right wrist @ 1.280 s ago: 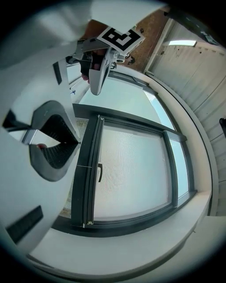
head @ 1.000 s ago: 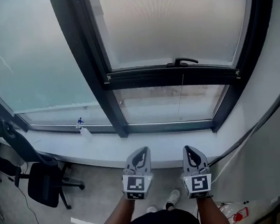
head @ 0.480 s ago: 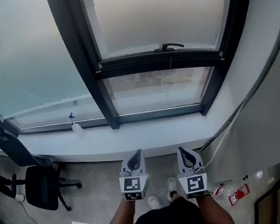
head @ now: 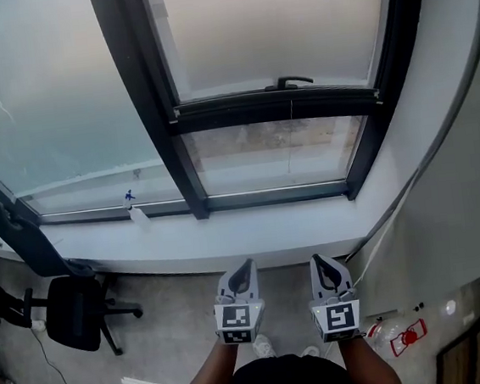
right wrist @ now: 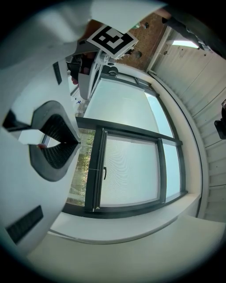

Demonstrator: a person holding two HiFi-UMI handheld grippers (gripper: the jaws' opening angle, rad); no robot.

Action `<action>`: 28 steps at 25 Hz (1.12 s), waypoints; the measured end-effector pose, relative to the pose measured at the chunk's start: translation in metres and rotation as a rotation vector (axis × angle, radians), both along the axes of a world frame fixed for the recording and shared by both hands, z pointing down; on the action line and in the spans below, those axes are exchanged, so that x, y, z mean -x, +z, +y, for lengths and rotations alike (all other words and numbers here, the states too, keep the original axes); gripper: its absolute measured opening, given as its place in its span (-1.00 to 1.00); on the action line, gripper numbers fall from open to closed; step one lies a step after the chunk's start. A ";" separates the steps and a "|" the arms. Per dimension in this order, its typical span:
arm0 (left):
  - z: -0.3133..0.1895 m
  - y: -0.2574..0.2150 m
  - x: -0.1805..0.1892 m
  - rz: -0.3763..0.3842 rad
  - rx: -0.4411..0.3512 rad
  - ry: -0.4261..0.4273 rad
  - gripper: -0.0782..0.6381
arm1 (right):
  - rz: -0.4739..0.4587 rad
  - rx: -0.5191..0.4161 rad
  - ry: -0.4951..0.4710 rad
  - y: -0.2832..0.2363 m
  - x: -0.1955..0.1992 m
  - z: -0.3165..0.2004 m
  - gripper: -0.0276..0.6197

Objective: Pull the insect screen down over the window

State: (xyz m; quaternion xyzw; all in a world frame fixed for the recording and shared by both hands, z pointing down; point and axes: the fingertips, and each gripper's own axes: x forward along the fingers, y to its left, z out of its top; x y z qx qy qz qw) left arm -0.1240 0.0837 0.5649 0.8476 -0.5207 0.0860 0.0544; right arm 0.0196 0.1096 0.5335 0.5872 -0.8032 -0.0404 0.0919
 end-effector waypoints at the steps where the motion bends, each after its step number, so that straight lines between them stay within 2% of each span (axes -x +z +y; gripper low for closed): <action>1: 0.004 -0.001 -0.003 -0.009 0.000 -0.005 -0.77 | -0.004 0.000 -0.002 -0.002 -0.005 0.002 -0.91; 8: 0.029 -0.013 -0.035 -0.027 -0.038 0.019 -0.77 | 0.002 -0.031 -0.017 -0.005 -0.022 0.022 -0.91; 16: 0.035 -0.020 -0.043 -0.050 -0.065 0.016 -0.77 | -0.003 -0.074 -0.032 -0.016 -0.027 0.030 -0.91; 28: 0.038 -0.018 -0.045 -0.057 -0.055 0.005 -0.77 | 0.008 -0.106 -0.046 -0.020 -0.027 0.033 -0.91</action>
